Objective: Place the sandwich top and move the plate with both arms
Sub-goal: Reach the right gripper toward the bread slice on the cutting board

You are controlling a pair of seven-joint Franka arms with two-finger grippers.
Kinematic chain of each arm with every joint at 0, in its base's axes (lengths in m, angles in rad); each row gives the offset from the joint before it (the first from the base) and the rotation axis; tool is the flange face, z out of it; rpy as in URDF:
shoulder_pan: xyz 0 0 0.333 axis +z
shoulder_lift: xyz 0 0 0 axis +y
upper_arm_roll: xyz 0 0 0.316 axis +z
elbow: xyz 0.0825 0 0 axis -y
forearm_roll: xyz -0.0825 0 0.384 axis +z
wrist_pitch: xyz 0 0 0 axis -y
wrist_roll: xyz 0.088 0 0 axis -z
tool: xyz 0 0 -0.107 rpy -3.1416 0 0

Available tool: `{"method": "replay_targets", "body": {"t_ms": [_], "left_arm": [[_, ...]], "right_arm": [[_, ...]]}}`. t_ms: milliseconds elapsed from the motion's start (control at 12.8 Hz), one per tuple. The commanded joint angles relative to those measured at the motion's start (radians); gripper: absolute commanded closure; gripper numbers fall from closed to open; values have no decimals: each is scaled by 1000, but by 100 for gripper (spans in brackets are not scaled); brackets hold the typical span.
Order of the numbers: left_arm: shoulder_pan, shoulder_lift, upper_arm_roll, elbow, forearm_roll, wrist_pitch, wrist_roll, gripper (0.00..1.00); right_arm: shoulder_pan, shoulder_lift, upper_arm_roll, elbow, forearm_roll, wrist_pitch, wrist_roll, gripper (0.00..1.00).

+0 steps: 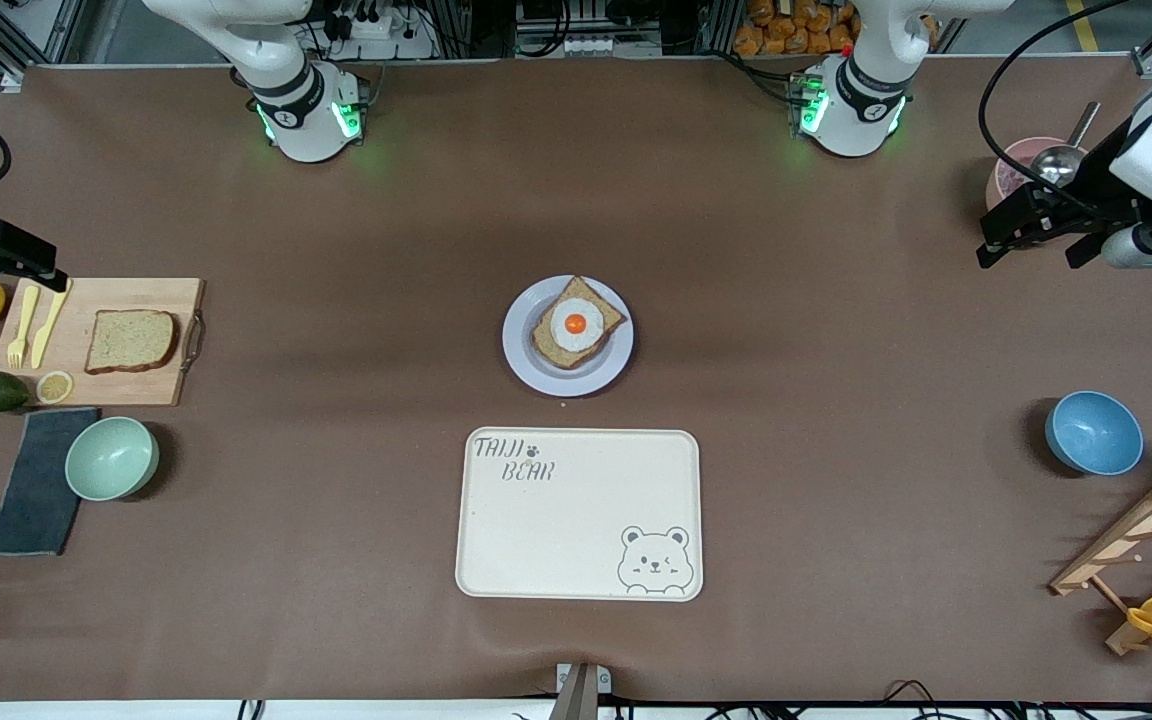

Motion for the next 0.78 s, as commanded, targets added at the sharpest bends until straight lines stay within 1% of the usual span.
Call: {"method": "replay_targets", "body": {"t_ms": [0, 389, 545, 701], "left_arm": [[8, 18, -5, 41, 24, -13, 47, 0], [2, 32, -5, 45, 39, -42, 64, 0], [13, 34, 0, 42, 38, -48, 68, 0], [13, 38, 1, 42, 39, -47, 55, 0]], "right_arm": [[-3, -40, 6, -35, -11, 27, -3, 0], [-3, -30, 8, -28, -11, 39, -6, 0], [-6, 8, 8, -28, -6, 34, -12, 0], [-12, 25, 6, -31, -1, 14, -12, 0]]}}
